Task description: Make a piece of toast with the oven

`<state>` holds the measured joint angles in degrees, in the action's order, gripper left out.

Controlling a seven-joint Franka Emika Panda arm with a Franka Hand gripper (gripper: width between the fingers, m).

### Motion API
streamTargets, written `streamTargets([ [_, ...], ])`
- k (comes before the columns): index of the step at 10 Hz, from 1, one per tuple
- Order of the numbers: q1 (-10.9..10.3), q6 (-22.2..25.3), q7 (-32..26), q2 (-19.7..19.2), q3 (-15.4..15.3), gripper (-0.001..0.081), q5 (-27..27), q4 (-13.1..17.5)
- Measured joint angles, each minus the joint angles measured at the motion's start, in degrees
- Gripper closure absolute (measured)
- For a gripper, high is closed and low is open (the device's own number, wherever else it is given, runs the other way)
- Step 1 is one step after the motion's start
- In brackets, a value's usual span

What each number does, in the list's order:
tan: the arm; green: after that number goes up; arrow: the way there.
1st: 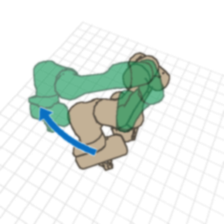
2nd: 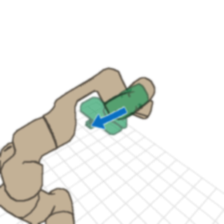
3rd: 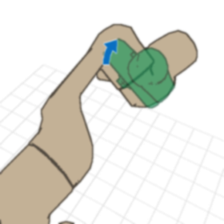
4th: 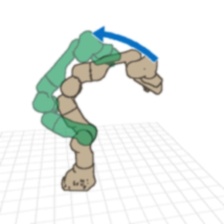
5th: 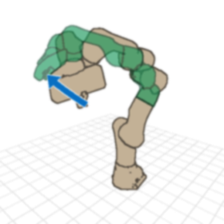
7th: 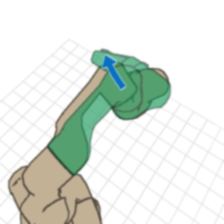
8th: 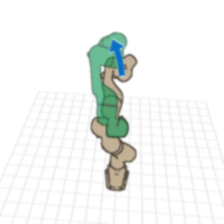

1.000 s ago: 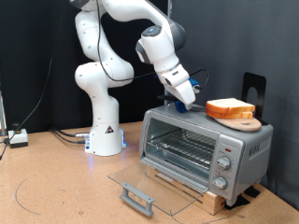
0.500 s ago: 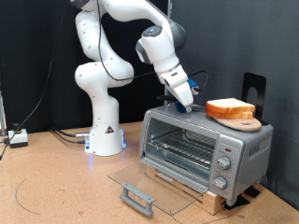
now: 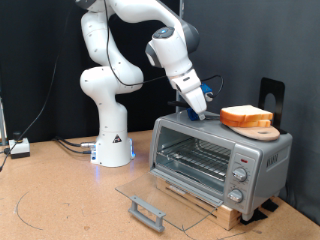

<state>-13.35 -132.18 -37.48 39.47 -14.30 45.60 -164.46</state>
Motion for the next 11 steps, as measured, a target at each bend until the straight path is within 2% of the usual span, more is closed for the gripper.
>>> streamTargets([
  [2, -0.2, -1.1, -0.5, 1.9, 0.0, -0.0001, 0.4, 0.2],
  [5, 0.8, 1.7, 2.7, 4.4, -0.4, -0.0001, -2.5, 0.2],
  [8, 2.9, 0.6, 7.8, 5.9, -3.6, -0.0001, -3.8, -0.6],
  [11, 3.2, 2.4, 10.0, 6.4, -4.3, -0.0001, -3.8, -1.1],
])
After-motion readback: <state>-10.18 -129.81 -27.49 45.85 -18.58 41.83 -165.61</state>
